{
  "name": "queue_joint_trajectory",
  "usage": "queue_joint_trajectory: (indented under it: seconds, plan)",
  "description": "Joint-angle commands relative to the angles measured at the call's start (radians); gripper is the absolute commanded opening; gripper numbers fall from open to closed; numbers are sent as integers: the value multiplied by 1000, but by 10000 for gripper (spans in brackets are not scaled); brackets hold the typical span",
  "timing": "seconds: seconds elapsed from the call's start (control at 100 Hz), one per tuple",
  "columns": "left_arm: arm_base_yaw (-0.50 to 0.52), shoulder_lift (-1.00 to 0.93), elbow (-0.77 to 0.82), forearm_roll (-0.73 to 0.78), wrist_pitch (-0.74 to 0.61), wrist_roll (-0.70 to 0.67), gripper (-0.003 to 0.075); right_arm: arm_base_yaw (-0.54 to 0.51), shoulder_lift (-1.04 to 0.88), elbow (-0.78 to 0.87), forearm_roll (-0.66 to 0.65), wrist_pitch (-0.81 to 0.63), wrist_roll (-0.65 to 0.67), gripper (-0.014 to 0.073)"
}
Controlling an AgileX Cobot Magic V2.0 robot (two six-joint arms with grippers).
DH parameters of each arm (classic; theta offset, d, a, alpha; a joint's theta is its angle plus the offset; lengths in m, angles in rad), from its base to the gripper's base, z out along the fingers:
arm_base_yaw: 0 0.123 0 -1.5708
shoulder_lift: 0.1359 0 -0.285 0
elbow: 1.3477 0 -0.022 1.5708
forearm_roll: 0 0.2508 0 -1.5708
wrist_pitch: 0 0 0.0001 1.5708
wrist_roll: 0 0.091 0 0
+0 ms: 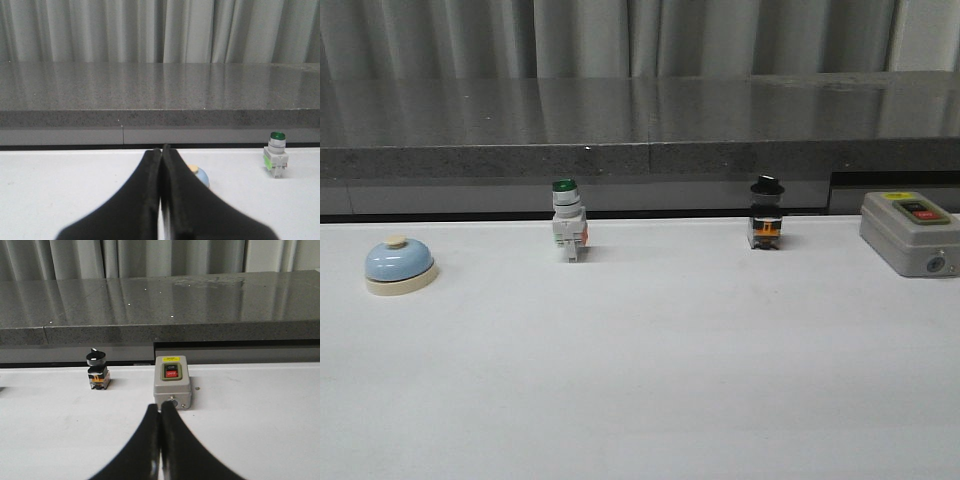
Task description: Place and press bell with both arms
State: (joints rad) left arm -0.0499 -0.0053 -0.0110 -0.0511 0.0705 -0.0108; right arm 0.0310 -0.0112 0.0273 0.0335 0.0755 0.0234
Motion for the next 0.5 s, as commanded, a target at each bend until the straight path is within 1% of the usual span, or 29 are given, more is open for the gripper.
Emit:
queue_joint_trajectory:
  seconds: [0.0, 0.1, 0.24, 0.41, 0.49]
  plan:
    - [4, 18, -76, -15, -10, 0, -20, -5, -12, -16, -9, -88, -5, -60]
    - [4, 68, -159, -15, 52, 0, -20, -5, -12, -16, -9, -88, -5, -60]
    - [4, 164, -260, -34, 77, 0, -20, -5, -12, -16, -9, -88, -5, -60]
    - [4, 326, -370, -34, 104, 0, -20, -5, -12, -16, -9, -88, -5, -60]
    - [4, 406, -414, -34, 104, 0, -1, -5, -12, -16, -9, -88, -5, -60]
